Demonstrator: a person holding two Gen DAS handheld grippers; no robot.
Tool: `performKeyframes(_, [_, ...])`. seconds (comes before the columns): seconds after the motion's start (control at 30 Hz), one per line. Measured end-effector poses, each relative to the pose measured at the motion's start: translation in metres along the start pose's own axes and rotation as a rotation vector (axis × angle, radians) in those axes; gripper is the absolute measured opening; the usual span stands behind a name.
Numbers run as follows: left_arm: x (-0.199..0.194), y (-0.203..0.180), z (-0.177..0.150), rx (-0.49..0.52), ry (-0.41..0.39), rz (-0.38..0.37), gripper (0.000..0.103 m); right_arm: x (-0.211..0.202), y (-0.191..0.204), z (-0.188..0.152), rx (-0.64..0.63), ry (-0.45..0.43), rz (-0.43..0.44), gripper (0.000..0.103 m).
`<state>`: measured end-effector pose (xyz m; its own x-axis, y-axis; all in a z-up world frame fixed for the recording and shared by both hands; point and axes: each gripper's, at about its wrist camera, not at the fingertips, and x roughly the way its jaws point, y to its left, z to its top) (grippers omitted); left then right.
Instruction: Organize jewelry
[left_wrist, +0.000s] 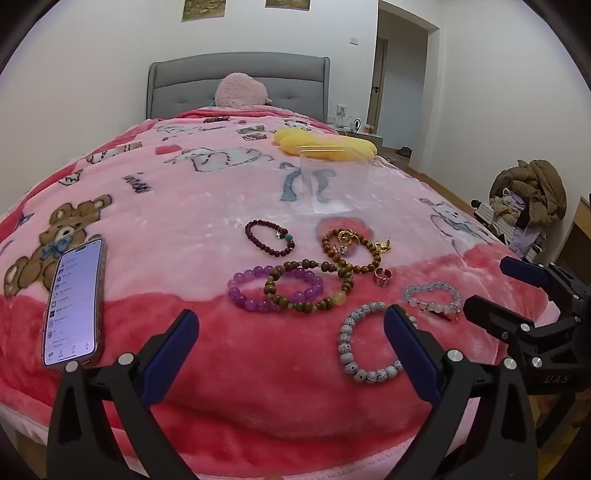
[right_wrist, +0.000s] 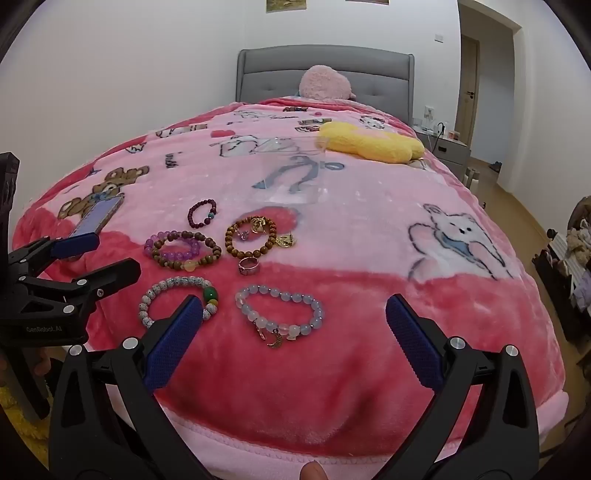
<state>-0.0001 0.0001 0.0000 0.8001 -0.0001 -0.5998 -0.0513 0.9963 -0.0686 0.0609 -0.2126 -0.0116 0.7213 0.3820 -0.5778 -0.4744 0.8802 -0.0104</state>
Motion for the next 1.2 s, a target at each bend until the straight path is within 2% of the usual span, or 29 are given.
performKeyframes(1.2, [0.0018, -0.0033, -0.0007, 0.021, 0.015, 0.009, 0.099, 0.0041, -0.0025, 0.0006, 0.008, 0.004, -0.003, 0.095])
